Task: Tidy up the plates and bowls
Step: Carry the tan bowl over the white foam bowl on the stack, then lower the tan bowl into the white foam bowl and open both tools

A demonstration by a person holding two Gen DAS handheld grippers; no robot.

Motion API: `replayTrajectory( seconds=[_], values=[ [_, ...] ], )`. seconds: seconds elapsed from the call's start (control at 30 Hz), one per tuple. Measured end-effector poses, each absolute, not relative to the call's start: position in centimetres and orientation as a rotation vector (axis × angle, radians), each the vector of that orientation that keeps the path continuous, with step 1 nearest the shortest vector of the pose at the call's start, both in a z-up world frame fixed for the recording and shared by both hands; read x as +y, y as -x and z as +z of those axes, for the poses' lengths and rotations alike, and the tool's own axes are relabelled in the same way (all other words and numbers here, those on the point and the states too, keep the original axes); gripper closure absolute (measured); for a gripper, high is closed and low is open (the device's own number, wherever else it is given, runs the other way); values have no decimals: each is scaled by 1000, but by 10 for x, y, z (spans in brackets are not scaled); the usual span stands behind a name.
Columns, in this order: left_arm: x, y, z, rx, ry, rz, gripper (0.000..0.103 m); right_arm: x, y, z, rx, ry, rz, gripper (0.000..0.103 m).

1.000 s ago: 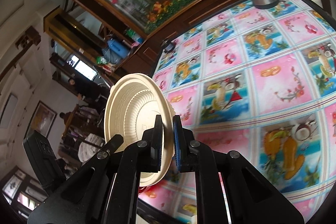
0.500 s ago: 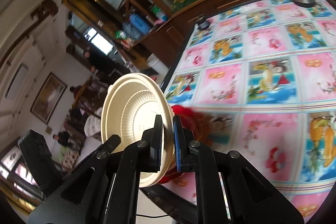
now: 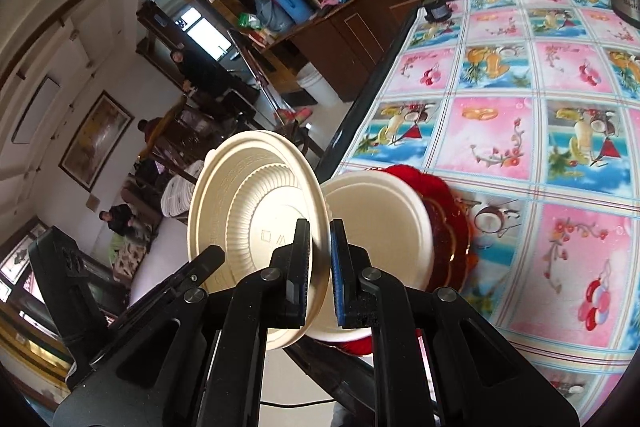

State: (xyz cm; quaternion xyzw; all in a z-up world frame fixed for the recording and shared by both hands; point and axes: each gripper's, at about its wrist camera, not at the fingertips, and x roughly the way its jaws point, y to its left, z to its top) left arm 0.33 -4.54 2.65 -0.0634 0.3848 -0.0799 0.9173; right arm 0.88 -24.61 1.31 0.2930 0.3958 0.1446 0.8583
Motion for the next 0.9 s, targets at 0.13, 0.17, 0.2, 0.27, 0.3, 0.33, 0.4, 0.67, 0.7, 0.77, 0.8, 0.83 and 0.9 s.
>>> replayTrajectory(
  seconds=[0.13, 0.17, 0.2, 0.27, 0.3, 0.33, 0.4, 0.67, 0.7, 0.77, 0.8, 0.83, 0.9],
  values=[
    [-46, -7, 21, 812, 128, -181, 92, -249, -12, 6, 843, -631, 289, 93],
    [-47, -8, 19, 817, 127, -187, 92, -251, -12, 6, 845, -632, 284, 93],
    [-50, -10, 17, 825, 123, -192, 92, -252, -12, 5, 847, -632, 277, 93],
    [-53, -11, 14, 841, 117, -204, 92, -256, -12, 1, 854, -634, 258, 93],
    [-55, -13, 12, 848, 114, -210, 92, -258, -13, -1, 861, -635, 249, 93],
    [-57, -15, 9, 861, 112, -218, 92, -260, -13, -4, 871, -638, 240, 93],
    [-58, -18, 3, 883, 115, -229, 92, -266, -15, -12, 888, -653, 222, 93],
    [-60, -26, -10, 933, 115, -235, 91, -271, -23, -28, 914, -672, 202, 93],
    [-60, -26, -11, 939, 116, -237, 91, -271, -23, -29, 915, -671, 201, 93],
    [-60, -28, -12, 945, 117, -239, 91, -271, -24, -31, 916, -673, 201, 93],
    [-60, -28, -12, 946, 117, -239, 91, -271, -24, -30, 916, -673, 202, 93],
    [-59, -28, -12, 945, 117, -239, 91, -271, -24, -31, 916, -675, 204, 93],
    [-58, -28, -12, 949, 121, -244, 91, -272, -24, -32, 915, -676, 203, 93]
  ],
)
